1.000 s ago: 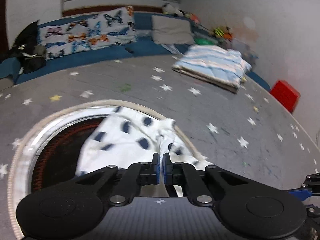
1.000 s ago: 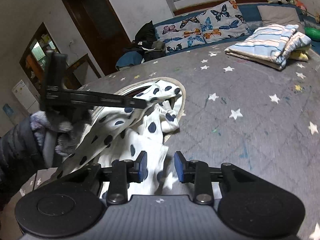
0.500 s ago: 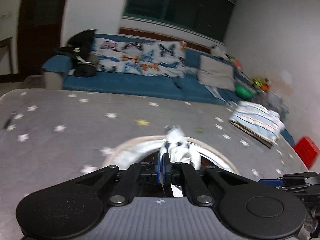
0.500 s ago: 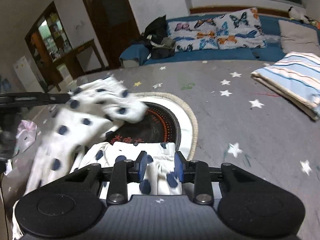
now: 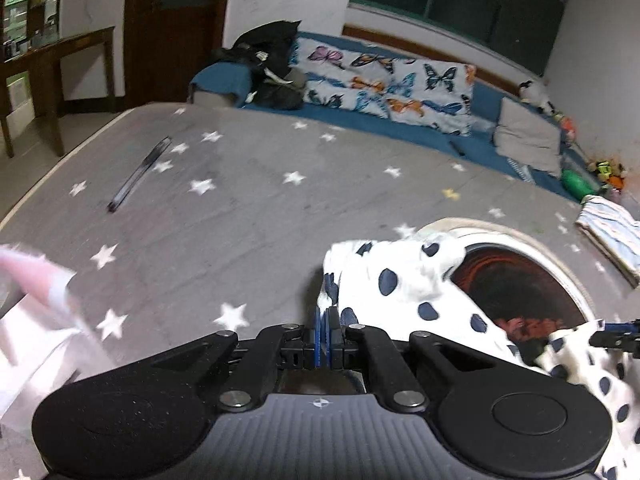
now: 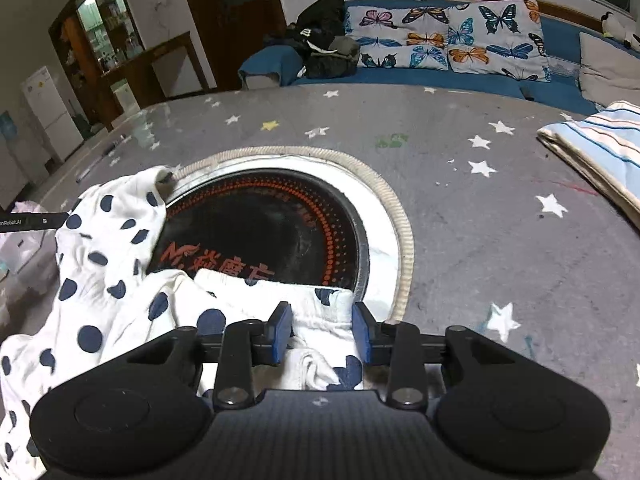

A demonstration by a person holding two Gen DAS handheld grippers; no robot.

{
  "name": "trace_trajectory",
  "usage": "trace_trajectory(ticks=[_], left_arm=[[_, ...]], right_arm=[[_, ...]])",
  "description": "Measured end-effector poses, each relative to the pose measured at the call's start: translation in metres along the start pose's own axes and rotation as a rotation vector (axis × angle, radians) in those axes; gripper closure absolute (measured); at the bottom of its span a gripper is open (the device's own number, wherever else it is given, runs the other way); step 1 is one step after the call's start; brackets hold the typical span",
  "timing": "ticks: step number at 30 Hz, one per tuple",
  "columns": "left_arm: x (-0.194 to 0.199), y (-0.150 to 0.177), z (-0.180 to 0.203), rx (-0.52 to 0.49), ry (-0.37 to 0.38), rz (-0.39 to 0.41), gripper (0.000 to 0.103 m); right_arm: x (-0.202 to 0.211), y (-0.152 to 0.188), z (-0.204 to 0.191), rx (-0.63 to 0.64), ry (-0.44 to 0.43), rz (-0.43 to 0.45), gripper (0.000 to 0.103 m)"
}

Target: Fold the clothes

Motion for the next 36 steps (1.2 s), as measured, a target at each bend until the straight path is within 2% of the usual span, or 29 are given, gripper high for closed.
trace_trajectory(ticks=[2,3,14,21,23,25,27,29,31,36], left_arm=[[-0.002,0.001,-0.004,0.001,-0.006,-0.004,0.100],[-0.003,0.000,-0.003,-0.001,-0.009,-0.005,0.100],[-0.024,-0.011,0.005,-0.034,-0.024,-0.015,0.099],[-0.032,-0.016,0.004,-0.052,-0.055,-0.009,0.096],[-0.030,-0.019,0.005,-0.057,-0.061,0.005,0.090],[-0.026,-0.023,0.007,-0.060,-0.062,0.024,0.084],[-0.023,-0.027,0.010,-0.062,-0.052,0.044,0.084],[-0.021,-0.030,0.018,-0.067,-0.025,0.053,0.085],[-0.023,-0.030,0.029,-0.086,0.010,0.047,0.085],[-0.051,-0.031,0.052,-0.099,0.064,-0.022,0.085]], right_arm=[[-0.002,-0.002,0.000,0.012,0.007,0.000,0.092],[-0.001,-0.004,0.001,0.015,0.016,0.001,0.094],[0.031,-0.074,0.056,0.116,0.314,0.141,0.096],[0.021,-0.067,0.077,0.085,0.326,0.100,0.092],[0.018,-0.065,0.083,0.076,0.330,0.088,0.091],[0.016,-0.063,0.089,0.067,0.333,0.077,0.085],[0.013,-0.061,0.094,0.058,0.337,0.065,0.074],[0.010,-0.059,0.099,0.050,0.337,0.053,0.069],[0.004,-0.050,0.085,0.048,0.257,0.026,0.068],[-0.014,-0.040,0.066,0.034,0.200,-0.028,0.064]])
Point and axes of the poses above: each gripper's, at about its wrist camera, not at the fingertips, and x roughly against the way its jaws point, z to its right, y to its underside, the point moved 8 cm from there along -x, roughly the way its jaws point, and after that the axes turned 11 degrees about x, right-handed, at the moved point
